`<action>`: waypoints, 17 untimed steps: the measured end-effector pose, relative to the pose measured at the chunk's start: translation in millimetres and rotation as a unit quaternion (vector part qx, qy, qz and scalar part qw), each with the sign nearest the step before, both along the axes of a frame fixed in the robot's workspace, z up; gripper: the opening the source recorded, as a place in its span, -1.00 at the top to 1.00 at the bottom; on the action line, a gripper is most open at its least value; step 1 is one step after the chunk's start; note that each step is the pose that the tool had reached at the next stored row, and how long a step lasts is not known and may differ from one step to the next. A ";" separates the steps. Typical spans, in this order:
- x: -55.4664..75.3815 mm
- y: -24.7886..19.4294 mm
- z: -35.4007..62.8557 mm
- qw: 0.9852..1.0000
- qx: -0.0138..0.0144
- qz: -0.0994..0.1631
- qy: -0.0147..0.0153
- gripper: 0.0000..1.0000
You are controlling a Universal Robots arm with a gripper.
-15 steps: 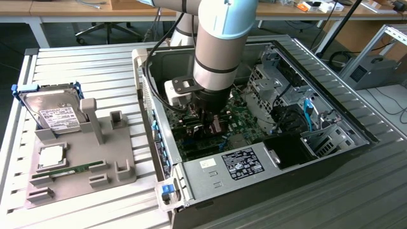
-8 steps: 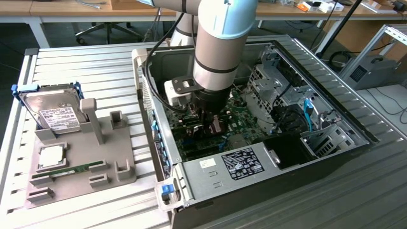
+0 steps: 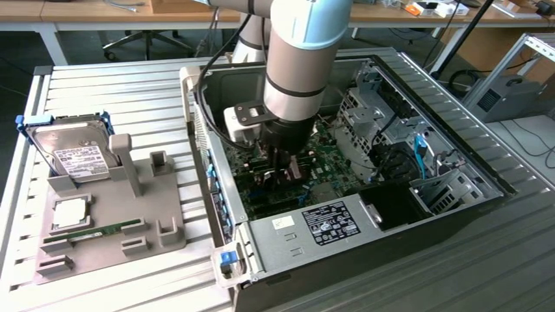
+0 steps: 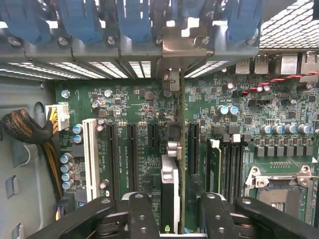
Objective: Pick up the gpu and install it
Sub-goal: 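Insert the gpu into the slot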
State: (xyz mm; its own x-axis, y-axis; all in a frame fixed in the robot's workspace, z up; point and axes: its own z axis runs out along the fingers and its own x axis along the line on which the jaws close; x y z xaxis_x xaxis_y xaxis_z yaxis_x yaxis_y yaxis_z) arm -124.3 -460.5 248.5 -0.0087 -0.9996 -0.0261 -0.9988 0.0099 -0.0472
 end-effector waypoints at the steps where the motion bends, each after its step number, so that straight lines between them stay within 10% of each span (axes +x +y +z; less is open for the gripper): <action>1: 0.0 0.0 5.7 1.000 0.000 0.000 0.000 0.18; 17: 0.1 0.1 71.2 1.000 -0.001 0.000 0.000 0.18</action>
State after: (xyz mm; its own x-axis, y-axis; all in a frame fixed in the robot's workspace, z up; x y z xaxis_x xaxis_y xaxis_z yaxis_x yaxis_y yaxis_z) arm -124.3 -460.4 319.7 -0.0086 -0.9997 -0.0249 -0.9988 0.0098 -0.0473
